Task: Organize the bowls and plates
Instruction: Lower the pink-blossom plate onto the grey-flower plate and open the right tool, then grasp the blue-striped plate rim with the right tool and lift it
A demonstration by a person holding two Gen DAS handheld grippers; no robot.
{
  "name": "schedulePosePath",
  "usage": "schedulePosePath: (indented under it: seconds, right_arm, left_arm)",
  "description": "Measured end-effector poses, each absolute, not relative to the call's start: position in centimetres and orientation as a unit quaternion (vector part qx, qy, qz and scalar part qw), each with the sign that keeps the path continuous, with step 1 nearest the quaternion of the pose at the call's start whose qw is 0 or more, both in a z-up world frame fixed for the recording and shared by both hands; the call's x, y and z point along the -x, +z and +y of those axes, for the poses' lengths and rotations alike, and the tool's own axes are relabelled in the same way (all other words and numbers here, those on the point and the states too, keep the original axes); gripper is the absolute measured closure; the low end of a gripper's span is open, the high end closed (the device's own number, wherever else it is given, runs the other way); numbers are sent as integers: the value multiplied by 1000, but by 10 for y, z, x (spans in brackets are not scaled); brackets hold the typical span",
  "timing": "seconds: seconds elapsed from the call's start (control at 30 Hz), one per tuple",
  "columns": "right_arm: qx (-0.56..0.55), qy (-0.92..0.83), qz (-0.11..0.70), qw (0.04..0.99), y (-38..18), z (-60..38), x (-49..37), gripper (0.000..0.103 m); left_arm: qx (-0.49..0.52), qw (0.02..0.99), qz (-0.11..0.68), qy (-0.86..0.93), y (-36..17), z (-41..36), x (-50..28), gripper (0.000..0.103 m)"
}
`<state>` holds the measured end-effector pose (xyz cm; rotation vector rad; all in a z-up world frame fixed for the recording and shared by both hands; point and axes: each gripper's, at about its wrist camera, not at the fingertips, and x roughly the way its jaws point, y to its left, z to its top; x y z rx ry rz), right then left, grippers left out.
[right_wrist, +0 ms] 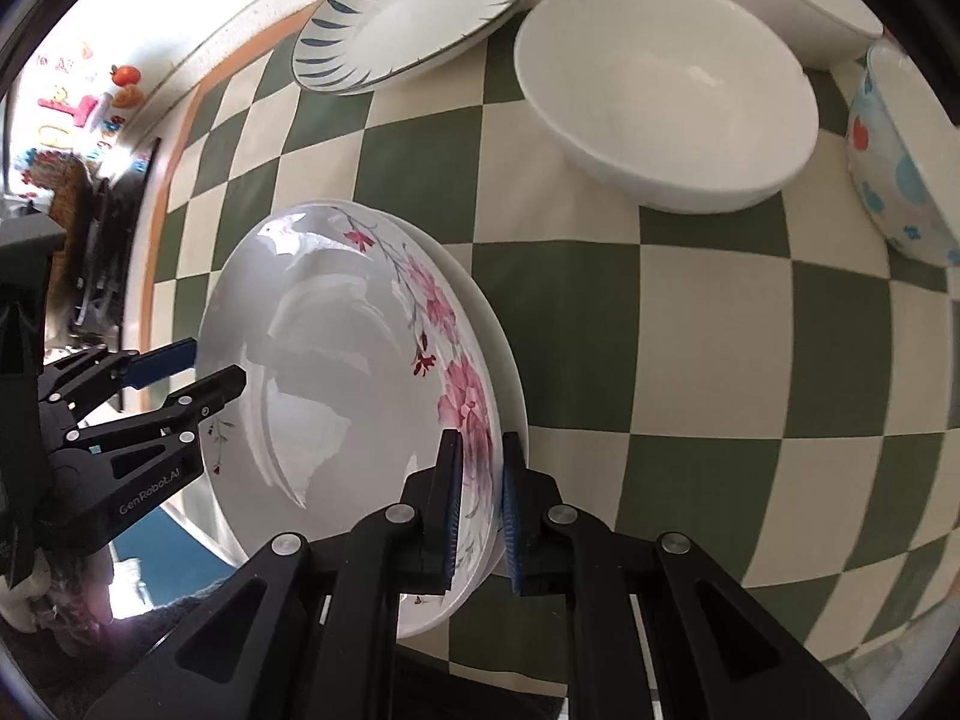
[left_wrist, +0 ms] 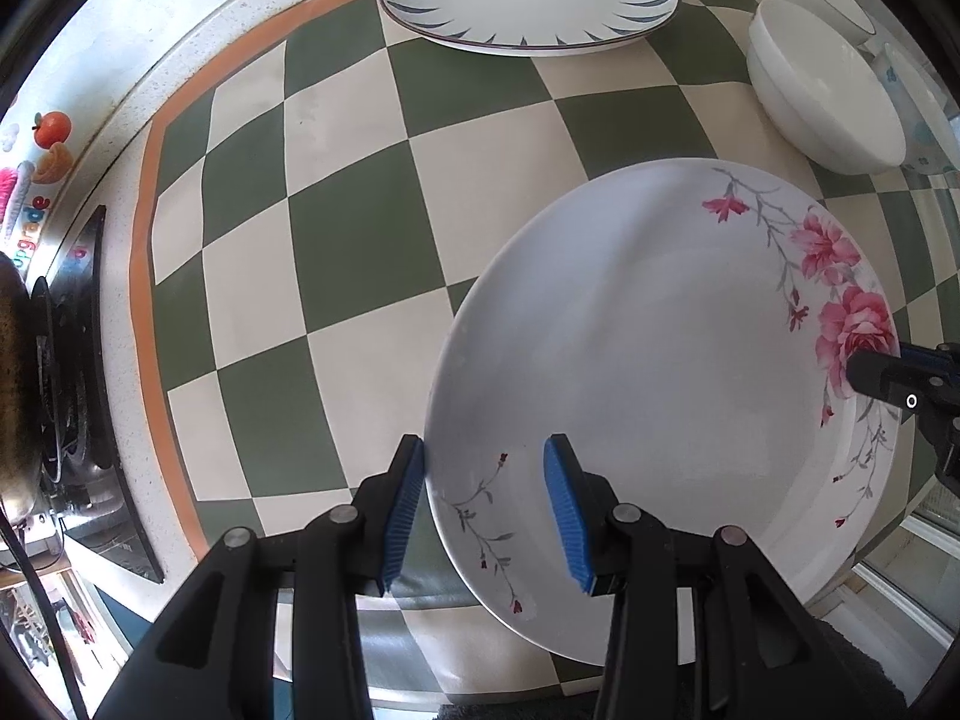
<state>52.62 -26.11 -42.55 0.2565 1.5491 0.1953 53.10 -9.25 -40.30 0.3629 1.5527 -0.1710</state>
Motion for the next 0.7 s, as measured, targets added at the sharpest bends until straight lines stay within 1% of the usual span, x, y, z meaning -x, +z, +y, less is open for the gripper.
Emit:
schedulePosePath:
  seconds: [0.07, 0.13, 0.27, 0.4, 0.47, 0.5, 0.53, 0.57, 0.6, 0.63, 0.67, 0.7]
  right_arm:
    - [-98, 69, 694, 710, -421, -253, -528, 87]
    - [-83, 52, 690, 717, -416, -250, -528, 83]
    - [-62, 44, 684, 726, -413, -242, -530, 82]
    - [-57, 42, 685, 725, -413, -240, -527, 82]
    - [-66, 47, 684, 725, -409, -239, -523, 78]
    - [-69, 50, 685, 724, -409, -241, -521, 69]
    - [-72, 53, 686, 722, -407, -241, -518, 57]
    - [-77, 56, 685, 722, -406, -241, -516, 51]
    - [-79, 57, 684, 723, -402, -240, -514, 39]
    - [-82, 58, 684, 722, -401, -241, -510, 34]
    - [-84, 58, 684, 722, -399, -241, -508, 32]
    - [-84, 59, 682, 724, -395, -240, -506, 29]
  left_arm:
    - [-155, 696, 697, -75, -401, -88, -526, 65]
    - [-150, 697, 697, -73, -395, -84, -521, 65]
    - [-137, 698, 700, -71, -393, -78, -521, 65]
    - [-106, 701, 701, -76, -376, -67, -514, 64]
    - [-88, 701, 704, -79, -366, -63, -512, 61]
    - [-80, 700, 705, -79, -360, -59, -509, 60]
    - [-72, 701, 705, -80, -355, -57, -508, 57]
    - [-66, 702, 705, -80, -351, -54, -507, 54]
    - [-57, 703, 704, -80, -347, -51, -506, 52]
    - [-51, 704, 704, -81, -343, -49, -505, 47]
    - [-45, 705, 703, -81, -339, -47, -504, 41]
    - [-36, 707, 701, -82, -334, -44, -504, 38]
